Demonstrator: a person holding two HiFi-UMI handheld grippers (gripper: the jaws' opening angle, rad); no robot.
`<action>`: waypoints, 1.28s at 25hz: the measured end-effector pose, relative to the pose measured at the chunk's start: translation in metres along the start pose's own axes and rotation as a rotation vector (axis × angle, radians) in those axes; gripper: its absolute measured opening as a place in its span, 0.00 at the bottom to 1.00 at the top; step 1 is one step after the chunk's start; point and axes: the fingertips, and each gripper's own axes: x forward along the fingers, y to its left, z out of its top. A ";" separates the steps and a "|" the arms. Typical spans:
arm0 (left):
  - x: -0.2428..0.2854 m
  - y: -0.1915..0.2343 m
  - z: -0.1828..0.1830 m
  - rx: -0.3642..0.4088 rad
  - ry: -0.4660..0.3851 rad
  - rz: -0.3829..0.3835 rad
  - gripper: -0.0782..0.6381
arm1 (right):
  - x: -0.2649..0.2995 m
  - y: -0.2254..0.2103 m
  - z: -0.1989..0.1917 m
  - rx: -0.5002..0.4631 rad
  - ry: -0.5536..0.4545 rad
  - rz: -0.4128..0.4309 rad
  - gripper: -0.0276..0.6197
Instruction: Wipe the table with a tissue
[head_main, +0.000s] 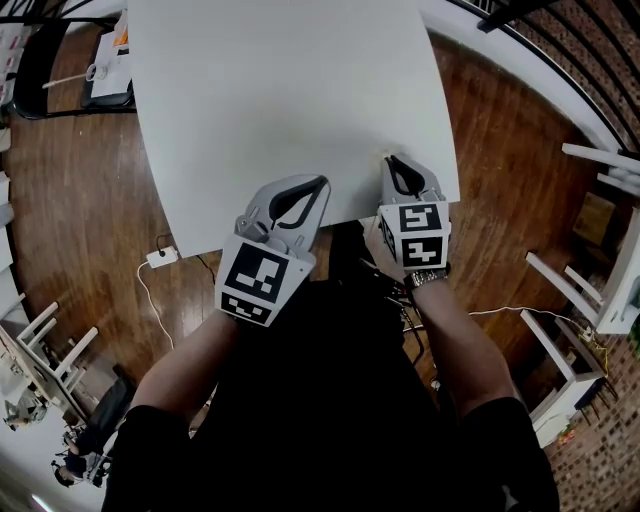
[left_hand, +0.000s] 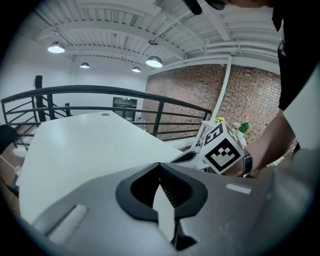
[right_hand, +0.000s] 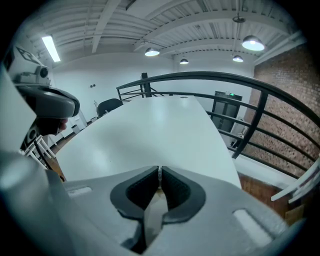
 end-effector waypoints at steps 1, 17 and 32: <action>0.000 -0.001 0.000 0.001 -0.002 0.000 0.13 | -0.002 0.000 0.001 0.003 -0.002 0.000 0.06; -0.017 -0.012 0.018 0.042 -0.057 0.002 0.12 | -0.041 -0.001 0.019 0.003 -0.072 -0.036 0.06; -0.044 -0.025 0.041 0.130 -0.137 -0.033 0.13 | -0.119 0.028 0.063 0.013 -0.245 -0.043 0.06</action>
